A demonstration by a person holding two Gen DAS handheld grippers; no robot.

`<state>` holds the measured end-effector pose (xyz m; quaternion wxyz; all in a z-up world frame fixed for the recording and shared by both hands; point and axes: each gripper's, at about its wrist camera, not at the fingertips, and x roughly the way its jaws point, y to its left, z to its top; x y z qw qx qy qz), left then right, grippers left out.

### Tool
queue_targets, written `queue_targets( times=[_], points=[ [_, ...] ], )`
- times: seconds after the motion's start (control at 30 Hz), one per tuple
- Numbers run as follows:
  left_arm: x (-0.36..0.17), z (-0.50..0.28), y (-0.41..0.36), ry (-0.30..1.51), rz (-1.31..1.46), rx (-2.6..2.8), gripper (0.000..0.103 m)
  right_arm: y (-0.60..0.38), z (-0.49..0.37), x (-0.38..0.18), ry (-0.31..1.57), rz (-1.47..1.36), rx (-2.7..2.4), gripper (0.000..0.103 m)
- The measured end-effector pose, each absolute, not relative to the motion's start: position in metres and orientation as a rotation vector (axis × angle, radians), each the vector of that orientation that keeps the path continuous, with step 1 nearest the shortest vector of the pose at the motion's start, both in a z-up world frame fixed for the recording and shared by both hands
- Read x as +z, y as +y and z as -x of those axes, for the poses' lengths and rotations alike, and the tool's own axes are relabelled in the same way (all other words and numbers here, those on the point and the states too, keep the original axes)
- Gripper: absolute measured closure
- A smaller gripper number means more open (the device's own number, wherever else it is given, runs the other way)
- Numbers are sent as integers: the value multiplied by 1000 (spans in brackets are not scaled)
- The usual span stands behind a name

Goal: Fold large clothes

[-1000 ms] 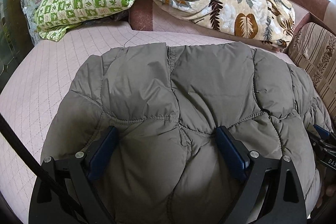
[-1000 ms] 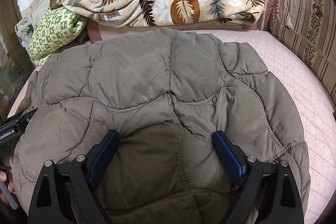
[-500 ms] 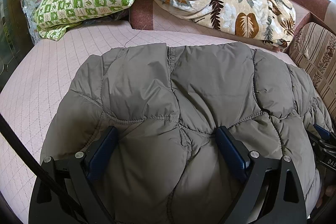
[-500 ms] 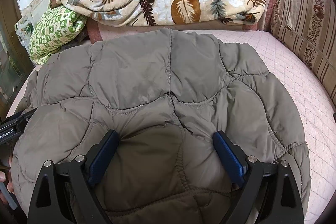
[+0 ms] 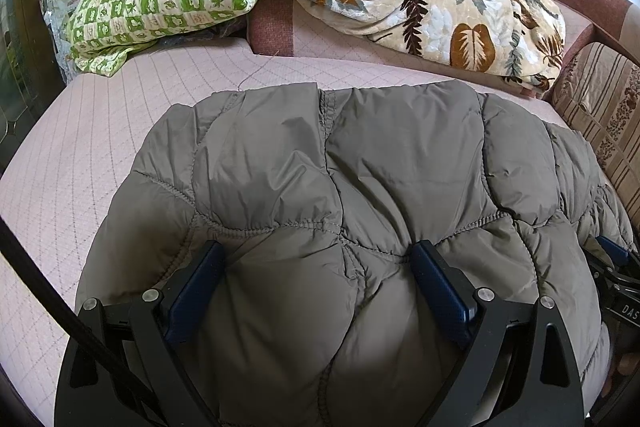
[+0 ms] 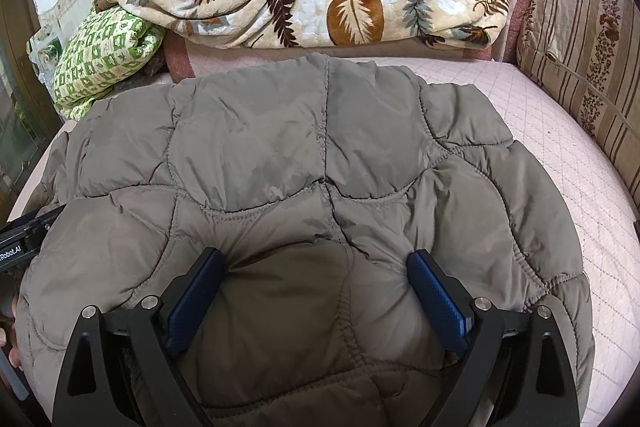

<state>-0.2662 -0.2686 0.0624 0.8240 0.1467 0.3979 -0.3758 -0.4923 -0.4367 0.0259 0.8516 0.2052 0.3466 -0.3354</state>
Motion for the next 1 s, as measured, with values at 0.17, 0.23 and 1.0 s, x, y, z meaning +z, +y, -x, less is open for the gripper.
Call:
queue_targets(
  times=[0.17,0.23,1.0],
  points=[
    [63,265,-256,839,-268,-810,9,-434,497,31,708,-436,-705,7],
    [70,270,-243,831,-246,-792,9,-430,505,38,670,-454,-686,7],
    [76,389,-128,695,-262,-744,9,-292,569,47,598,-339,-619,8]
  ],
)
